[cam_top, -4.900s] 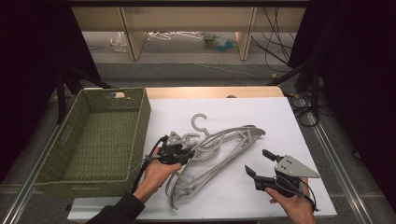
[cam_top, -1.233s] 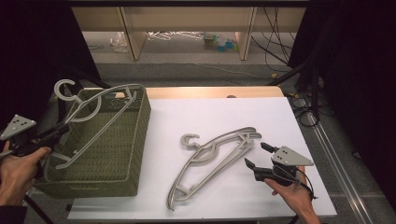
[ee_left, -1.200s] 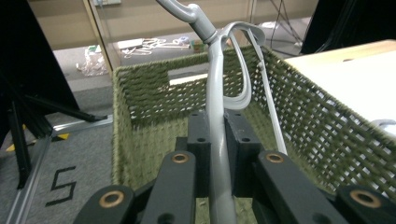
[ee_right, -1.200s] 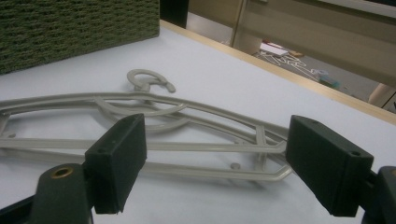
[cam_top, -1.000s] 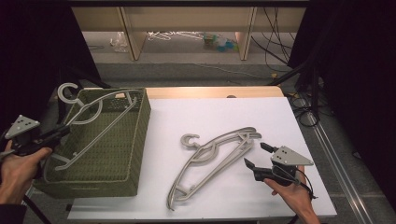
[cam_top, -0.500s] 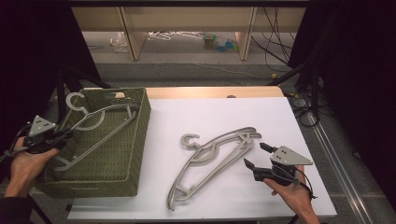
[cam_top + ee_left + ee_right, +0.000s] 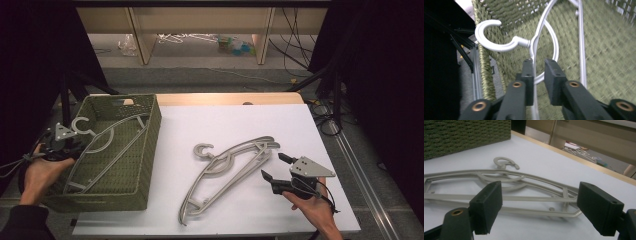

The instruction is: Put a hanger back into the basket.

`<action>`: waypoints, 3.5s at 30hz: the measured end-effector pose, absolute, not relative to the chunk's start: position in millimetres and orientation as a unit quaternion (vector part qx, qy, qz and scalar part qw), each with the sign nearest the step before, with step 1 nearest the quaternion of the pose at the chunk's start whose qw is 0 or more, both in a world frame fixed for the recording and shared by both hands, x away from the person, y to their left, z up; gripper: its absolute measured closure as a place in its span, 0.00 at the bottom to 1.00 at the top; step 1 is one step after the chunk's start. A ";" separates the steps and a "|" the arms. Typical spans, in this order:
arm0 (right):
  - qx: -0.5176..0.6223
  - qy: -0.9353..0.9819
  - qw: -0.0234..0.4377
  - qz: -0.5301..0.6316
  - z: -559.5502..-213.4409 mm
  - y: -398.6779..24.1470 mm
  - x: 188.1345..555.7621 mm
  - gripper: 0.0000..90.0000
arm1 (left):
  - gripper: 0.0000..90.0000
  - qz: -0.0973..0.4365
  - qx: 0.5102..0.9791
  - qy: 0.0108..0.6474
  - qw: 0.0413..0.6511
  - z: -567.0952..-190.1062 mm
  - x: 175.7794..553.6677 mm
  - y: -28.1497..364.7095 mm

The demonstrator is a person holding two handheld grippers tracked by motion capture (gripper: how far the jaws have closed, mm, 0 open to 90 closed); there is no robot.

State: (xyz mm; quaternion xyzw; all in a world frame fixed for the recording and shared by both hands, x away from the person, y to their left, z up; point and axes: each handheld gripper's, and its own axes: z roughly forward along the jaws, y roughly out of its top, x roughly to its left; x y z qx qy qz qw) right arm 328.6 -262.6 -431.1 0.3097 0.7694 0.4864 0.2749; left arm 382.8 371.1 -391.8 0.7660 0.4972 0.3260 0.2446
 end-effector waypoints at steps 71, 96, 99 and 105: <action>0.311 0.771 0.247 0.497 -433.7 -261.1 321.6 0.23 | 0.41 0.104 0.873 0.359 0.313 -473.3 390.0 71.7; 0.308 0.772 0.252 0.495 -433.3 -258.5 321.2 0.23 | 0.86 0.087 0.851 0.369 0.364 -464.4 386.3 76.8; 0.309 0.772 0.251 0.495 -433.5 -258.6 321.3 0.23 | 0.87 0.091 0.847 0.364 0.377 -457.9 382.3 77.2; 0.308 0.772 0.246 0.498 -433.3 -259.2 321.1 0.23 | 0.90 0.093 0.835 0.360 0.405 -454.3 378.6 75.2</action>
